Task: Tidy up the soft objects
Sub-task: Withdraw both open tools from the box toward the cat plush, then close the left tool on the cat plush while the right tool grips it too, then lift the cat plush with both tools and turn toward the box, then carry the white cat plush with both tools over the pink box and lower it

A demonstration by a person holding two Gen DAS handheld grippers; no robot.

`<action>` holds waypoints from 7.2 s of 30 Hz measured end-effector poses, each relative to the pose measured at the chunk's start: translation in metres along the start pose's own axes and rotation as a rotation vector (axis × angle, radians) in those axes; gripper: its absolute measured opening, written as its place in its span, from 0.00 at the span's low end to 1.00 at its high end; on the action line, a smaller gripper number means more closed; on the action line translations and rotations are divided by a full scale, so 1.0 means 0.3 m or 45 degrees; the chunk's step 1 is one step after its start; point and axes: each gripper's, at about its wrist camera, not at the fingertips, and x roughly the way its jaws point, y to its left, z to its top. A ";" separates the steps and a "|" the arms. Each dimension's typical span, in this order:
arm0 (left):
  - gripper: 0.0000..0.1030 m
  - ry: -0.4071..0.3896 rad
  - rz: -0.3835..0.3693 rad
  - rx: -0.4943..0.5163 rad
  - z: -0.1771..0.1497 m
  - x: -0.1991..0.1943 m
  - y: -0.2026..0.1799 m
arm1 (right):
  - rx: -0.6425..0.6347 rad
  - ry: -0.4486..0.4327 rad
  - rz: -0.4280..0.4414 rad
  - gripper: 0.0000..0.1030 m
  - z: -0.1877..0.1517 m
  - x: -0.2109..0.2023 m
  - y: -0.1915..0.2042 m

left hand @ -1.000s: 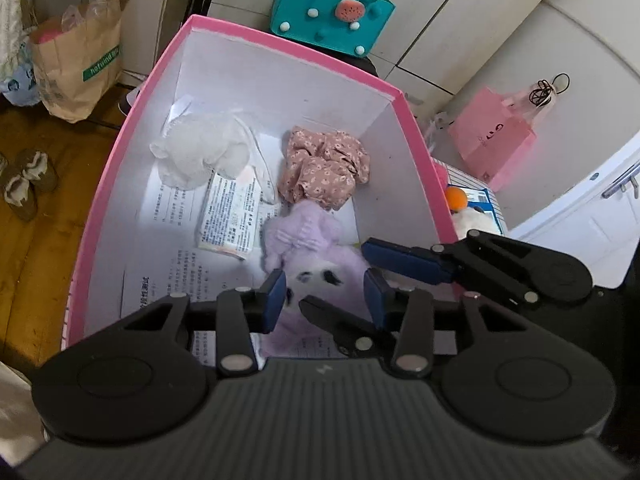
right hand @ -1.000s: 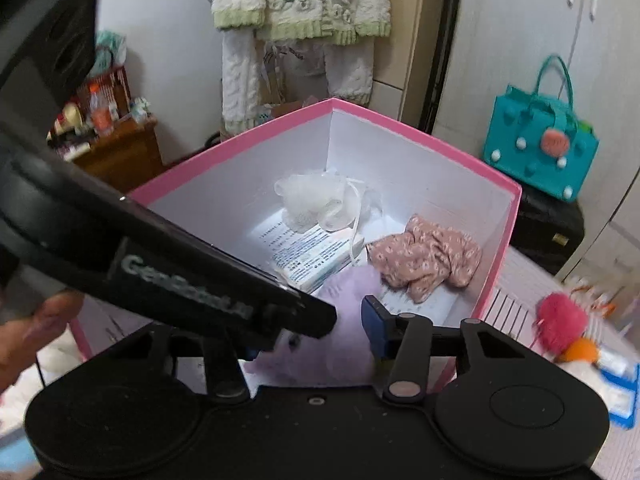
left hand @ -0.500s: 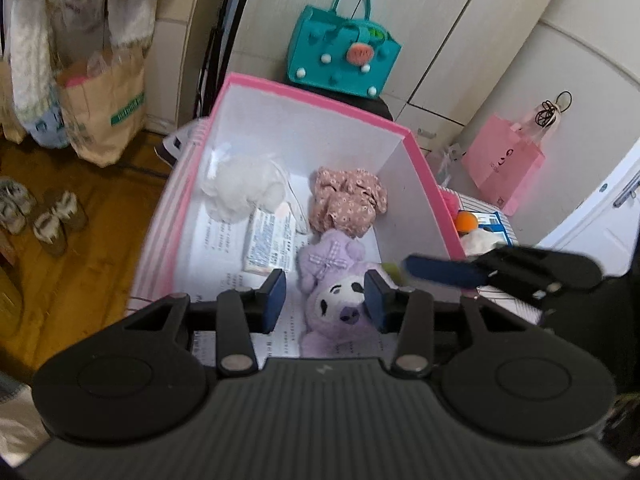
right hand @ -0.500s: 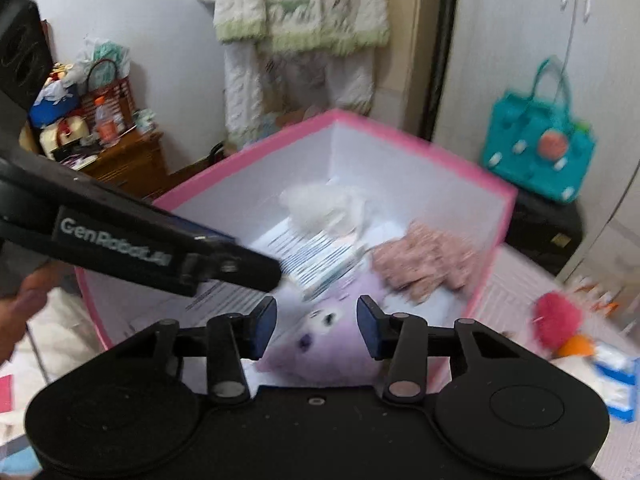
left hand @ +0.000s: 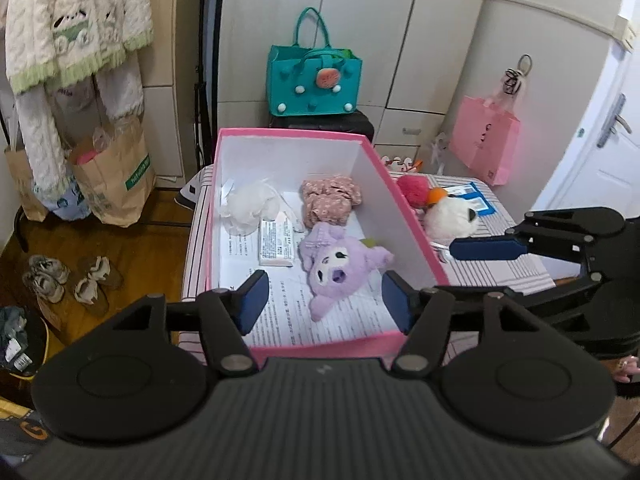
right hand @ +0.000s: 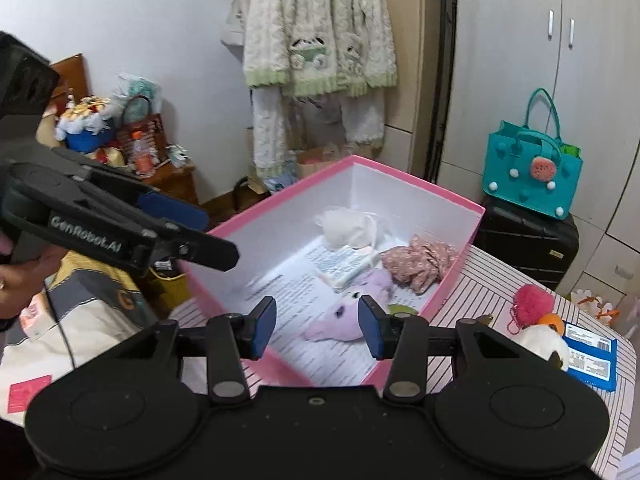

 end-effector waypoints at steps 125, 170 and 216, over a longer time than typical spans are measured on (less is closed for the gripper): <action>0.59 -0.002 -0.119 -0.156 0.034 0.804 -0.620 | 0.371 -0.104 -0.210 0.54 -0.429 0.188 -0.677; 0.57 0.162 -0.259 0.048 -0.128 0.454 -0.624 | 0.377 0.173 -0.068 0.54 -0.442 -0.059 -0.393; 0.57 0.147 -0.267 -0.066 -0.145 -0.114 -0.192 | -0.121 -0.005 0.121 0.54 -0.108 -0.165 0.156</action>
